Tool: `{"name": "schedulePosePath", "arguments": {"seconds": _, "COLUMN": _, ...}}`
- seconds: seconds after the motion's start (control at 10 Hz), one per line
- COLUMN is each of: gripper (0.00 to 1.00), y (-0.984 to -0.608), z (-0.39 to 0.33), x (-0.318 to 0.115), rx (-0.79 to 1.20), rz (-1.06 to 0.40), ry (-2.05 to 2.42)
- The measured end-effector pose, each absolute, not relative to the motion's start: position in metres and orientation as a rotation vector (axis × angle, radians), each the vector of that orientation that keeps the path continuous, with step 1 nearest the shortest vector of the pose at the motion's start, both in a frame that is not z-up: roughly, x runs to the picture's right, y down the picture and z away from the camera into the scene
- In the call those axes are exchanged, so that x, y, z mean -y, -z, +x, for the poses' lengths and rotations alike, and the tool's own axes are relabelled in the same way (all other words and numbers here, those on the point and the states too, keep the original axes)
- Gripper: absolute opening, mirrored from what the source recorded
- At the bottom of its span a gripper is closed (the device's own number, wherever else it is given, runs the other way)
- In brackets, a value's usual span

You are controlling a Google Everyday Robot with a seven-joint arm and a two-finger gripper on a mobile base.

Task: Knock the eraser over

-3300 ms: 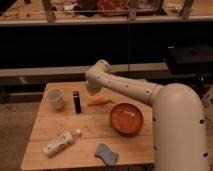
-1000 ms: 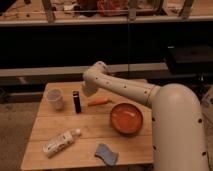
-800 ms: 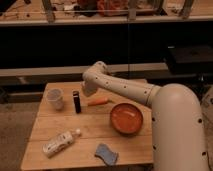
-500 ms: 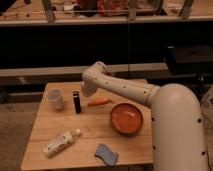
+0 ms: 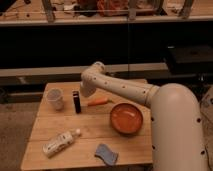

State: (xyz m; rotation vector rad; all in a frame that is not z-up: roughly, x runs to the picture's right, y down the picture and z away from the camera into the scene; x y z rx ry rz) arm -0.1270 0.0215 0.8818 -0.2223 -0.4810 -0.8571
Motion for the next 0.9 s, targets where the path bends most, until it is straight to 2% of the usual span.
{"name": "schedulePosePath", "arguments": {"seconds": 0.9, "gripper": 0.09, "y": -0.8793, "z": -0.1372, "x": -0.0242, "rx": 0.503, "rz": -0.216, "ry": 0.877}}
